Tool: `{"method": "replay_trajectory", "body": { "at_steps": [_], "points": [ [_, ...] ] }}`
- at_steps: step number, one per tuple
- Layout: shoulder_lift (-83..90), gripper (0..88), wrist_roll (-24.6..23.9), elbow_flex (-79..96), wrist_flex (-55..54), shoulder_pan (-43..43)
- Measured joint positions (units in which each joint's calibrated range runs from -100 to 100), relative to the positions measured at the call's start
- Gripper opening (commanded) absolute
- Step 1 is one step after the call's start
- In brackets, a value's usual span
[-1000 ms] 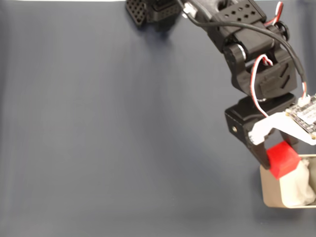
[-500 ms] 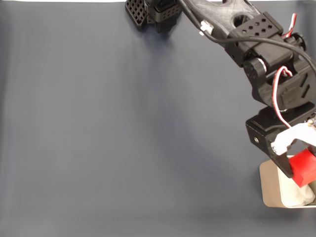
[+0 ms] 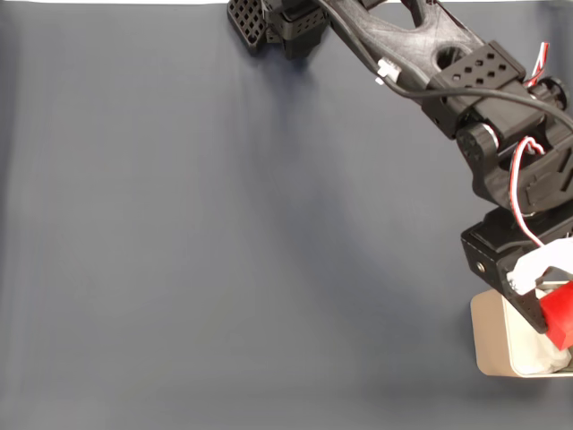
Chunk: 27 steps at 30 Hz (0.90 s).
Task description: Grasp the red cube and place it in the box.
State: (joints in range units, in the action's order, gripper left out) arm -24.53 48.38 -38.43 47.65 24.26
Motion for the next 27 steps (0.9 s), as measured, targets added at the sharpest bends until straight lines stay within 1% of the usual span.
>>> {"method": "replay_trajectory", "body": {
  "at_steps": [27],
  "points": [
    [-7.12,9.7,-0.10,-2.08,-2.55,0.52]
  ]
}}
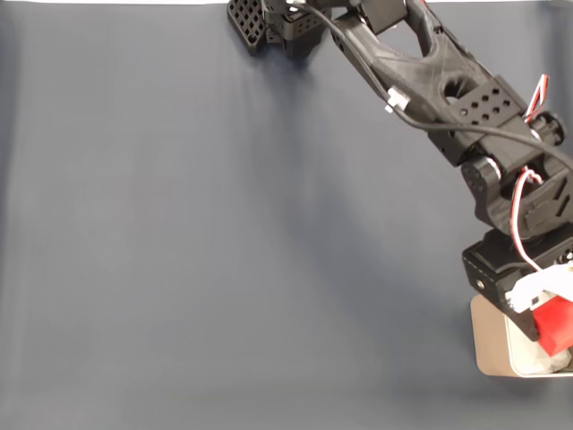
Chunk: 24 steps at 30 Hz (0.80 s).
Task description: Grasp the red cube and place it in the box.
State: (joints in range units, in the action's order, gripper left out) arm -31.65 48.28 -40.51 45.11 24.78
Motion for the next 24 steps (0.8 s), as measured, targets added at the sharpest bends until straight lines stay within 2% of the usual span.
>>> {"method": "replay_trajectory", "body": {
  "at_steps": [21,22,24],
  "points": [
    [-0.78,10.2,0.00,0.00,-0.95,0.15],
    [-0.78,11.5,0.00,0.00,-1.11,0.15],
    [-0.78,24.2,0.00,0.00,-1.19,0.15]
  ]
}}
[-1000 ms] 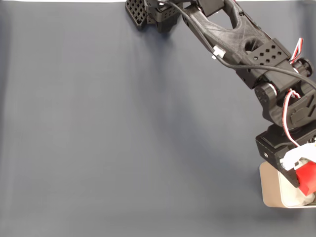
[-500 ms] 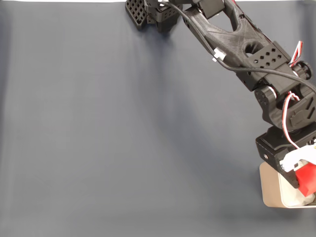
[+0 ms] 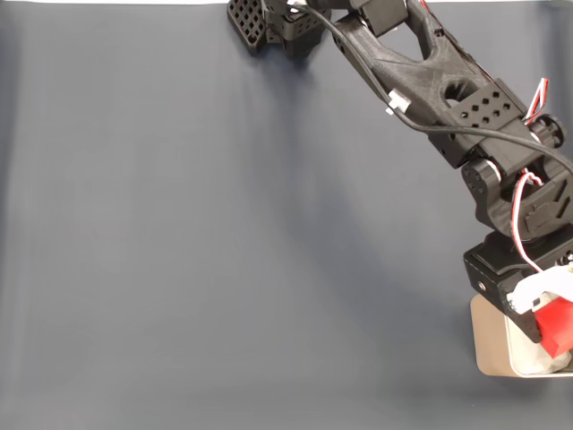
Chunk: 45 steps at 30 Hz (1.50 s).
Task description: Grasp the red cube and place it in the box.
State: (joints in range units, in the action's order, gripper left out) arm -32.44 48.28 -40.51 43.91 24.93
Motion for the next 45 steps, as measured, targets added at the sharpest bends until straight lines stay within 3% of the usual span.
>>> {"method": "replay_trajectory", "body": {
  "at_steps": [3,7,45],
  "points": [
    [0.00,40.8,-0.10,0.00,0.00,0.00],
    [0.00,45.6,-0.44,0.00,0.00,0.00],
    [0.00,44.7,-0.44,0.00,-0.80,0.37]
  ]
}}
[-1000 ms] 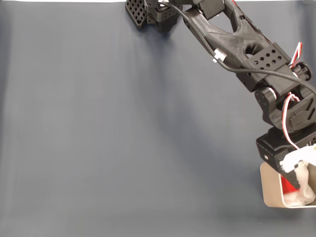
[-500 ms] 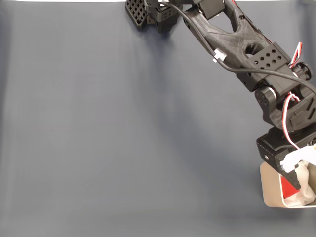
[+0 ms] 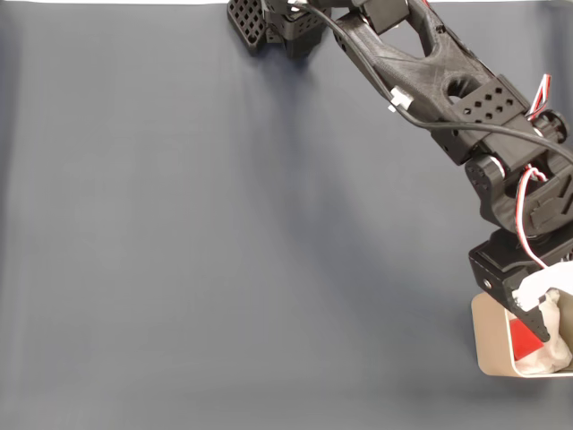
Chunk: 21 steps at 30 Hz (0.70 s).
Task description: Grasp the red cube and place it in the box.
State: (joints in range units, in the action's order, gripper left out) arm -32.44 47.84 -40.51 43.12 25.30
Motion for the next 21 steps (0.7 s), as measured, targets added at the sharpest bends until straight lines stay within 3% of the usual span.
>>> {"method": "replay_trajectory", "body": {
  "at_steps": [2,5,7,13,21],
  "points": [
    [0.00,37.2,0.00,0.00,0.00,0.00],
    [0.00,12.9,0.20,0.00,-0.08,0.00],
    [0.00,1.4,0.78,0.00,-0.56,0.00],
    [4.43,0.0,0.83,5.52,-3.42,-4.45],
    [20.84,0.0,1.61,28.30,-14.24,-19.96]
  ]
}}
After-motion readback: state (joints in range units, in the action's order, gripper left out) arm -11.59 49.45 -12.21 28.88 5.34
